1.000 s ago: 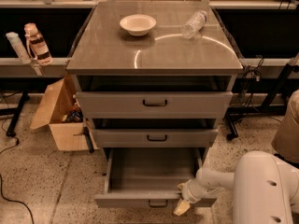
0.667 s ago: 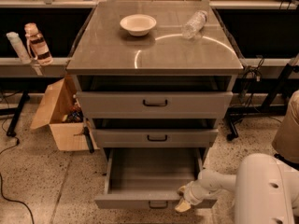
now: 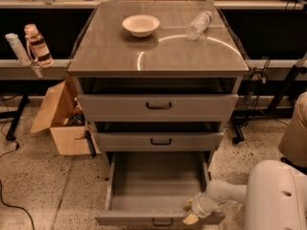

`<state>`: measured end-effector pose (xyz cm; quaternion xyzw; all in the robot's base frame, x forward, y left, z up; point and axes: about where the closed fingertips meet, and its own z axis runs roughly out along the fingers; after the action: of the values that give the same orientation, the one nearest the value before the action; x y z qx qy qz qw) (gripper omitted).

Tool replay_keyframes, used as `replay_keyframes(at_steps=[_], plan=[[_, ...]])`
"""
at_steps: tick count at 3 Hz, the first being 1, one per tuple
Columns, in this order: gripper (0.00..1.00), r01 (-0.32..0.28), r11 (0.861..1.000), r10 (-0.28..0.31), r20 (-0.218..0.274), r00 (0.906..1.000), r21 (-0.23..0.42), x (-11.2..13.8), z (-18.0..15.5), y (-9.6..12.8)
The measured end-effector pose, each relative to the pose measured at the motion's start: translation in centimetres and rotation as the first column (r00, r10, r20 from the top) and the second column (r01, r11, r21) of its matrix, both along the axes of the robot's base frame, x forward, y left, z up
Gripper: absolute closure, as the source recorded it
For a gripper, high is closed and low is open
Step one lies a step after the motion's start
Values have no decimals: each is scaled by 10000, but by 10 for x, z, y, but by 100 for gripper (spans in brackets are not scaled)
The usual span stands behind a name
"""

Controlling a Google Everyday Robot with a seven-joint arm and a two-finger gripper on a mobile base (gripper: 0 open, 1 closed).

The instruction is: Open bottom drawer

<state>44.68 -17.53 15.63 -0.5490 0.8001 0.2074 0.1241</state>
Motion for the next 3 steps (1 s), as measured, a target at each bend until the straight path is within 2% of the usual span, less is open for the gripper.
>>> replay_keyframes(at_steps=[1, 2, 3], plan=[[76, 270, 9996, -271, -97, 9996, -36, -9, 0, -5], [57, 270, 9996, -271, -97, 9996, -36, -9, 0, -5], [26, 270, 9996, -270, -98, 9996, -36, -9, 0, -5]])
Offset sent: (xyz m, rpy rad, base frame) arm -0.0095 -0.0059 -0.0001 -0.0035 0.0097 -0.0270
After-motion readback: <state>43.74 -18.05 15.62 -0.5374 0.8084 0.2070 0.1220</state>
